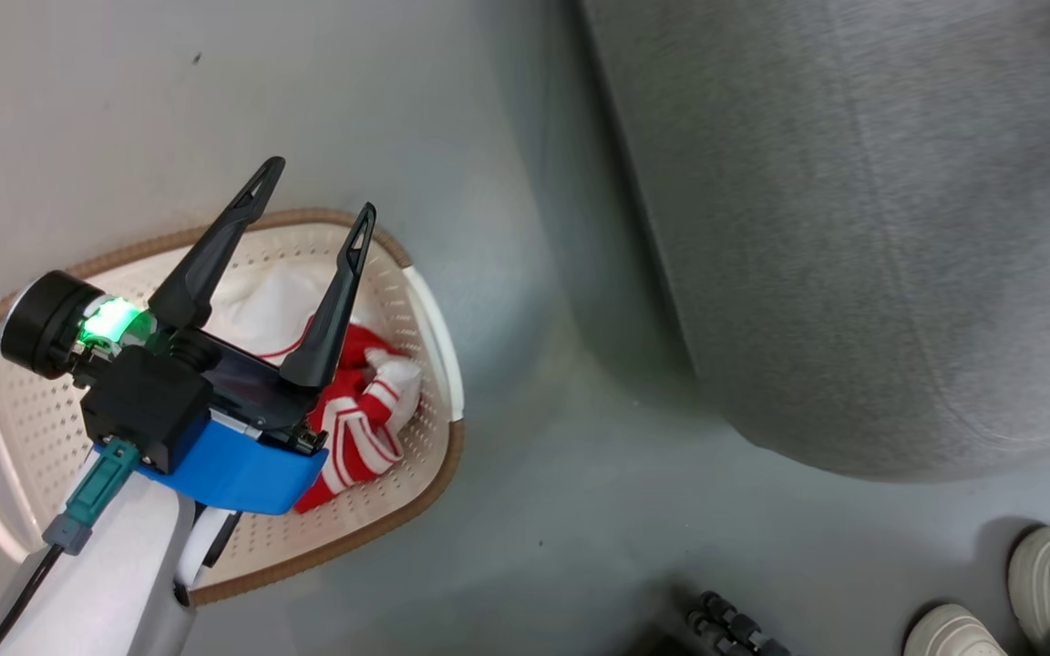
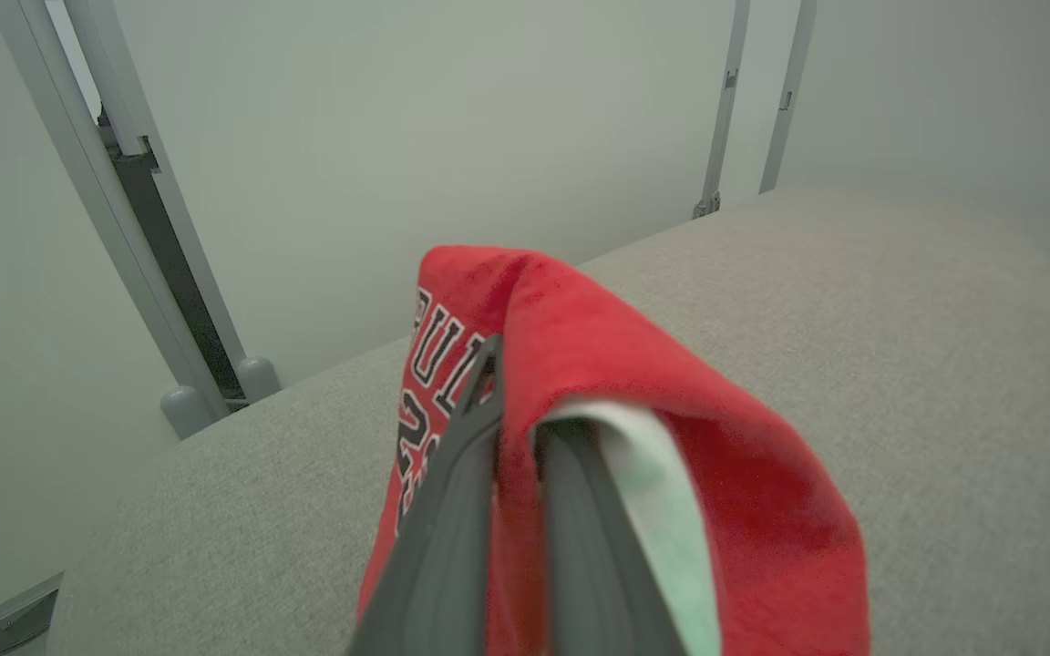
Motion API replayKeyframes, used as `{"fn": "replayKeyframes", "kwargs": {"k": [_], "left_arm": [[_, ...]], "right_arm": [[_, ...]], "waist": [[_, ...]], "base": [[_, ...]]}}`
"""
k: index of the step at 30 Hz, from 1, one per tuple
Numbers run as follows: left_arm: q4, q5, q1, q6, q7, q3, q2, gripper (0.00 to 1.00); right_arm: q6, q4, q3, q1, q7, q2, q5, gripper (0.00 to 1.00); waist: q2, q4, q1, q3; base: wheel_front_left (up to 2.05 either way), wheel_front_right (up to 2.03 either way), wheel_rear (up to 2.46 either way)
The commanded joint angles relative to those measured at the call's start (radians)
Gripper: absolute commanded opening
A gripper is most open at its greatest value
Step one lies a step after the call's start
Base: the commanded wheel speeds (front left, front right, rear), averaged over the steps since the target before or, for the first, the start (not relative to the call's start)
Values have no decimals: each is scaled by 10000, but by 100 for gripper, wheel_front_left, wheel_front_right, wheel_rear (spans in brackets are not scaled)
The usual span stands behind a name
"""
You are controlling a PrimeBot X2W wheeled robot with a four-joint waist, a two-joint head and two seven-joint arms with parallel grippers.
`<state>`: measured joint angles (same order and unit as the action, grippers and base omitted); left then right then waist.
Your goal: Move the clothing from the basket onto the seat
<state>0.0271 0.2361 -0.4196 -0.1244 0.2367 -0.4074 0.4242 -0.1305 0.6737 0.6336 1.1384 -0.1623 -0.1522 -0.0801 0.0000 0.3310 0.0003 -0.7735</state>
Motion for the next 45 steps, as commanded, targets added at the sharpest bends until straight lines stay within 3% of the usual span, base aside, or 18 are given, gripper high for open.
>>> {"fn": "replayKeyframes", "kwargs": {"k": [1, 5, 6, 7, 10, 11, 12, 18, 27, 36, 45], "left_arm": [[23, -6, -210, -19, 45, -17, 35, 100], [-67, 36, -237, -9, 100, -34, 36, 100], [-93, 52, -252, 4, 106, -36, 16, 100], [-119, 67, -267, 7, 116, -45, -1, 100], [-220, 108, -283, 10, 124, -74, -43, 100], [-241, 103, -295, 12, 128, -83, -56, 100], [-284, 101, -302, 13, 139, -93, -73, 100], [-838, 310, -263, 2, 221, -216, -457, 100], [-1766, 780, 325, -51, 293, -53, -1780, 100], [-2349, 810, 1665, -72, 297, 999, -2643, 100], [-2922, 674, 2563, -63, 299, 1784, -2915, 100]], "right_arm": [[-5, 190, 79, 58, 28, 97, 202, 0], [-5, 741, 413, 12, -109, 247, 846, 0], [-5, 838, 457, 46, -168, 285, 956, 22], [-5, 914, 502, 79, -233, 316, 1051, 35], [-5, 1111, 509, 205, -389, 444, 1286, 49], [-5, 1148, 500, 228, -440, 450, 1345, 79], [-5, 1206, 497, 254, -476, 452, 1402, 100], [-5, 1531, 469, -183, -657, 547, 1710, 100], [-5, 1372, -516, -2164, -897, 567, 1696, 100], [-5, -537, -2295, -4962, -988, 860, 848, 100], [-5, -2771, -3507, -7695, -626, 1015, 362, 100]], "waist": [[0, -353, -3, -370], [0, -394, -3, -384], [0, -394, -3, -362], [0, -391, -3, -335], [0, -368, -3, -212], [0, -362, -3, -170], [0, -358, -3, -109], [0, -509, -3, 637], [0, -1256, -3, 2979], [0, -1867, -3, 5190], [0, -2532, -3, 6474]], "base": [[0, 0, 0], [0, 0, 0], [0, 0, 0], [0, 0, 0], [0, 0, 0], [0, 0, 0], [0, 0, 0], [0, 0, 0], [0, 0, 0], [0, 0, 0], [0, 0, 0]]}}
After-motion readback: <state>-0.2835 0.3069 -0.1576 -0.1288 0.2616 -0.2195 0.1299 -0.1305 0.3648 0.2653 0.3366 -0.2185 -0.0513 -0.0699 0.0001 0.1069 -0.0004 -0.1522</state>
